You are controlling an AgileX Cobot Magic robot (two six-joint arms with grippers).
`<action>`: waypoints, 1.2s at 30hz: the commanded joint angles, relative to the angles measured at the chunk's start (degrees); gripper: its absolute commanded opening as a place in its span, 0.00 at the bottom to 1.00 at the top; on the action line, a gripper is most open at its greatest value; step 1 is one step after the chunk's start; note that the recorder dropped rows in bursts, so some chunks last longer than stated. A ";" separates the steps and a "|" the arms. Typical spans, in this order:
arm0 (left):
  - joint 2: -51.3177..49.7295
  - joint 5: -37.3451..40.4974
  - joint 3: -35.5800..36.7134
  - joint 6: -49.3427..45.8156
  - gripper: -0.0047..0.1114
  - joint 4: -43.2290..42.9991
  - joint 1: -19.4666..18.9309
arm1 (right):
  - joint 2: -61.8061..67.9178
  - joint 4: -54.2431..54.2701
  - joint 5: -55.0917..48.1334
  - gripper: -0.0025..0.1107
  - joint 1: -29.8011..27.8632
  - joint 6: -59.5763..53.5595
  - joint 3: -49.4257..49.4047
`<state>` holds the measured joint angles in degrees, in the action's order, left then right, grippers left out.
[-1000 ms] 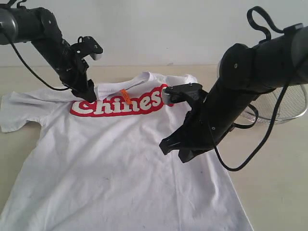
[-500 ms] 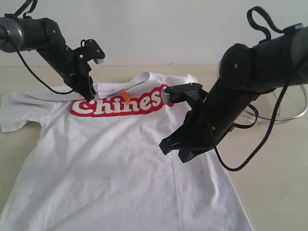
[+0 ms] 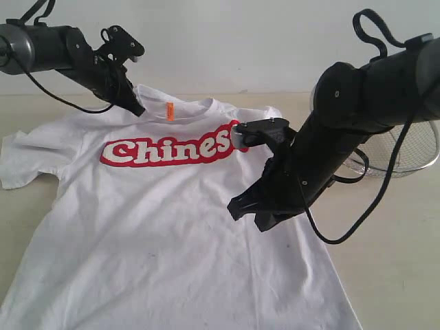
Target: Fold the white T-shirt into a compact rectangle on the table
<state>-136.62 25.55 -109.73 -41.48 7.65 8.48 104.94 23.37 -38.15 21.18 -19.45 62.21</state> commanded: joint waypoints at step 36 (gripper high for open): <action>4.28 27.07 -3.38 20.50 0.08 1.33 -0.49 | 1.40 2.01 3.27 0.02 -1.37 -0.44 -0.05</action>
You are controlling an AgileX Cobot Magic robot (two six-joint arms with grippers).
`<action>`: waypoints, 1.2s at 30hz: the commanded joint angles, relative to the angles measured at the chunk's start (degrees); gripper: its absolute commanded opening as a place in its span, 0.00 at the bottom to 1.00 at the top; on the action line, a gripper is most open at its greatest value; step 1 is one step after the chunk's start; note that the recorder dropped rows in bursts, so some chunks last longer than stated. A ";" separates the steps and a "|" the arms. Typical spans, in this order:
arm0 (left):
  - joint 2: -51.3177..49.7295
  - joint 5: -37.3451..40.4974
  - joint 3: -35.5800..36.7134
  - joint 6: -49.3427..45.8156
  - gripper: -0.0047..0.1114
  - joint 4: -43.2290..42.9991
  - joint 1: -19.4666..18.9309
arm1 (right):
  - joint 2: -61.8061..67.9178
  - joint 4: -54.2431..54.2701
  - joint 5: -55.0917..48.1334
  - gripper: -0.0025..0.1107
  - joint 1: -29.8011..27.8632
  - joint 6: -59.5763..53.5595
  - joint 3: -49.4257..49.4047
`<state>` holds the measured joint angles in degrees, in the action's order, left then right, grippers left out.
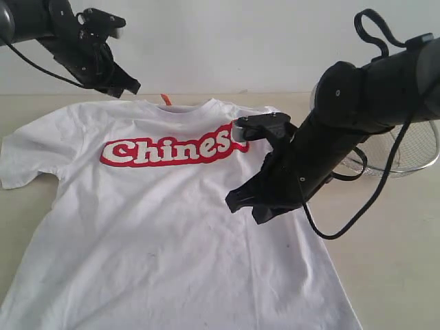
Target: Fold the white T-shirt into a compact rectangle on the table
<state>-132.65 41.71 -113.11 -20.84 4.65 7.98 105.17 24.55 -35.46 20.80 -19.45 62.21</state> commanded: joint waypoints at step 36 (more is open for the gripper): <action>7.01 25.60 18.68 21.28 0.08 -16.02 -2.46 | 3.32 0.83 -1.36 0.02 -1.24 -1.92 -0.09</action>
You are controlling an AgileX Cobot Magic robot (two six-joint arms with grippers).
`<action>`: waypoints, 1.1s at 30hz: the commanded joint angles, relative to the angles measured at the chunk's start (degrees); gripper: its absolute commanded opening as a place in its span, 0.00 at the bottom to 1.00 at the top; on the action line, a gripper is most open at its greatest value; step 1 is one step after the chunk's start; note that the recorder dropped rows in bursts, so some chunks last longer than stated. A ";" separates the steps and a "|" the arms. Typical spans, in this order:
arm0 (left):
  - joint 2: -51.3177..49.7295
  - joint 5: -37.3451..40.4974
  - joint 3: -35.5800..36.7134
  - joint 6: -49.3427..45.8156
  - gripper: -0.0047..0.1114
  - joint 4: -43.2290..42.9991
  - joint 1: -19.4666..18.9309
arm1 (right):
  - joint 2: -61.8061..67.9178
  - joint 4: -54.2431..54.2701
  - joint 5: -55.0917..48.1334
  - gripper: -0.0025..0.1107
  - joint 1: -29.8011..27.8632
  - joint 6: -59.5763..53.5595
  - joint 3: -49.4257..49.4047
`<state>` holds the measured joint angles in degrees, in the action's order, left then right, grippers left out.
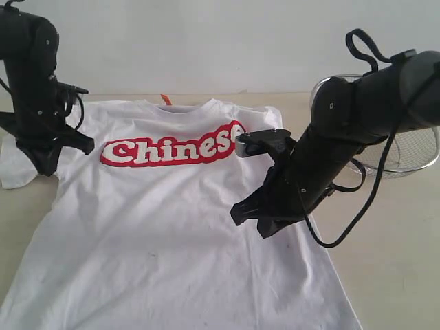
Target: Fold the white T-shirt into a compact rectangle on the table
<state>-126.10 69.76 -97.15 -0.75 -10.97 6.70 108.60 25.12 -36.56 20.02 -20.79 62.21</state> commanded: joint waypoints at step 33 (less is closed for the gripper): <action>-1.93 -14.61 3.35 0.75 0.08 2.76 -5.53 | -0.11 2.22 -1.15 0.02 -0.47 -0.59 -0.09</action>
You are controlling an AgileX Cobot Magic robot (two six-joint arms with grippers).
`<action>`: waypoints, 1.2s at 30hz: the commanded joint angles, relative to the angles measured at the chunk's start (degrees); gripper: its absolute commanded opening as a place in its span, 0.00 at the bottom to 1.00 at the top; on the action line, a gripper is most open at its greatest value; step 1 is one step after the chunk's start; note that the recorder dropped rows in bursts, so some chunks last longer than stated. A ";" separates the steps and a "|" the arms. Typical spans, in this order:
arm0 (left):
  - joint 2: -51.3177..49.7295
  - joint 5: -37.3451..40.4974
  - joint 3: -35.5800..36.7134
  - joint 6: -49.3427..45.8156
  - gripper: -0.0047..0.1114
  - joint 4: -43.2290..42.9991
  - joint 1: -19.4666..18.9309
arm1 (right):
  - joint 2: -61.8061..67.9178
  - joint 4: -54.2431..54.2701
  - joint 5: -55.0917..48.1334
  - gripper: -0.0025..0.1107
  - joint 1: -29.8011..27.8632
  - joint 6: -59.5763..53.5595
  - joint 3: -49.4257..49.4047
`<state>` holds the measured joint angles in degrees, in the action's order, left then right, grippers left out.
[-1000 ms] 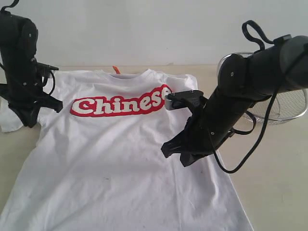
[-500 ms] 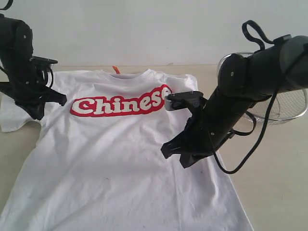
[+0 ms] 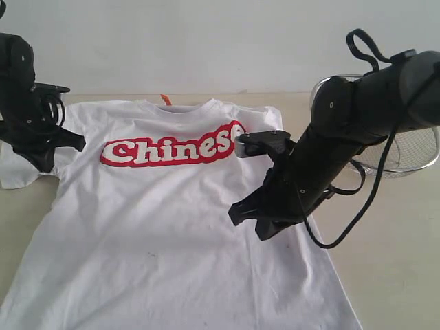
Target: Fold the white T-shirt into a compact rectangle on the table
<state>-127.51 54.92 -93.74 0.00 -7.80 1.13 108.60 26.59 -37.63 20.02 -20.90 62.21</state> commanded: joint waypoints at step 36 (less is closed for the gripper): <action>9.27 6.17 -0.42 -20.42 0.08 37.70 -0.38 | -0.11 4.32 1.26 0.02 -0.47 0.18 -0.09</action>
<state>-118.46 57.69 -95.01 -18.36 27.86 -1.89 108.60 30.60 -37.71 20.02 -20.64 62.21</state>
